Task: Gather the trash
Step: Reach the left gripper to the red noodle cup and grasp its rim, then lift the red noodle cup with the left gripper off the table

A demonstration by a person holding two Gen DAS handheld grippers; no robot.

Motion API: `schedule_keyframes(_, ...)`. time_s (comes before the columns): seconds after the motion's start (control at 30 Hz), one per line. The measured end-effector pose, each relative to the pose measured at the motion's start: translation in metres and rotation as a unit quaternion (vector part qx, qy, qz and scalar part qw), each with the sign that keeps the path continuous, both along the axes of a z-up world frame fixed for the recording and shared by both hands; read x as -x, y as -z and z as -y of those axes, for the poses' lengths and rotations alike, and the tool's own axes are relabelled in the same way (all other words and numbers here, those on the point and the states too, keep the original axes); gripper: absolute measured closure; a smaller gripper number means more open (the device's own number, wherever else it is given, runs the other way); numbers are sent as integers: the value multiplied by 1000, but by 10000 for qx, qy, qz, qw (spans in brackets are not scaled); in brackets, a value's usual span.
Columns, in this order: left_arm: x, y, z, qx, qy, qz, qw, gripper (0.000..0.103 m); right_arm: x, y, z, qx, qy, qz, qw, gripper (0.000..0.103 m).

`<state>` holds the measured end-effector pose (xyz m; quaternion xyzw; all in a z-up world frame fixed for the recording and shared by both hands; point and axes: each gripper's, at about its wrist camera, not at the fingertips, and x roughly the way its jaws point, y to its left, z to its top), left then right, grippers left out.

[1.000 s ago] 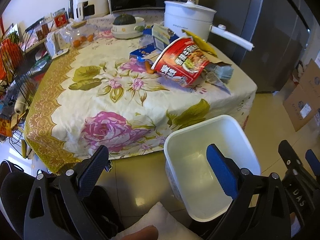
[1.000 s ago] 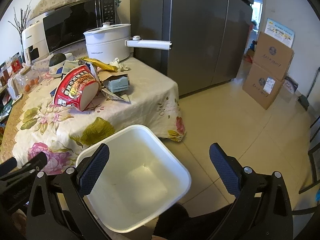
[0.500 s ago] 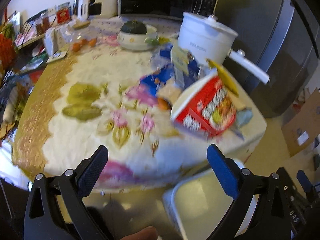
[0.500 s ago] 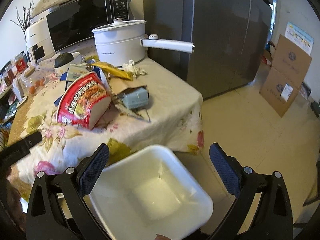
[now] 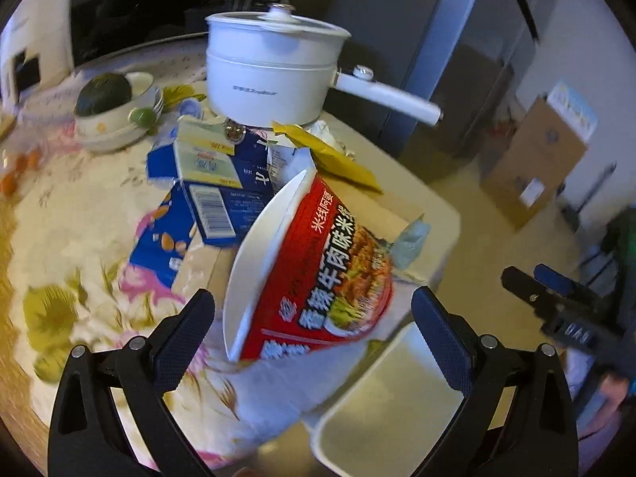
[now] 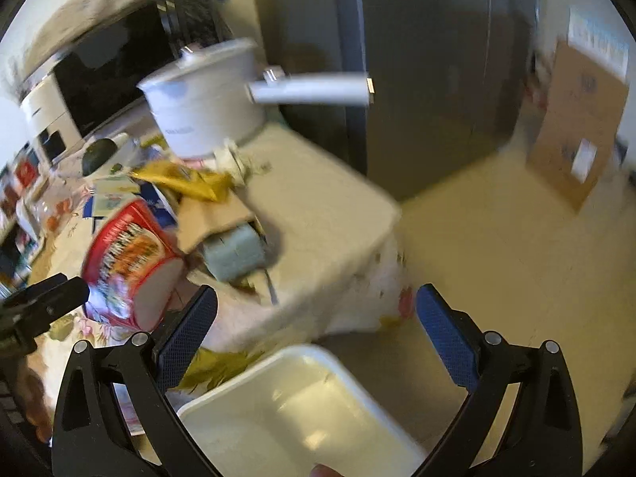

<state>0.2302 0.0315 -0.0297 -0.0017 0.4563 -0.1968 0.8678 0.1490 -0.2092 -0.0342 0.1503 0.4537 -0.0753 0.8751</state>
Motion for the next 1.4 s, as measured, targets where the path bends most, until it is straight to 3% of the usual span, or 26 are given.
schedule_keyframes(0.13,-11,8,13,-626,339,91,9974,7,-1,9,11,-197,260,-59,9994,7)
schedule_keyframes(0.5,-13,33,47,-1572,865,9,9838,7,-7,17,15,-277,325,-195,9989,7)
schedule_keyframes(0.7,-10,41,57,-1632,838,-23,9830,7,-8,22,14,-323,349,-301,9984,7)
schedule_keyframes(0.9,-6,41,63,-1497,844,110,9851,8,-8,24,14,-372,341,-366,9981,7)
schedule_keyframes(0.97,-7,36,59,-1288,768,159,9886,21,-8,24,14,-367,324,-371,9981,7)
schedule_keyframes(1.1,-9,30,47,-729,673,38,9951,30,-8,24,13,-369,299,-382,9981,7)
schedule_keyframes(1.4,-5,25,27,135,596,-156,9980,54,-8,28,10,-311,243,-447,9982,7)
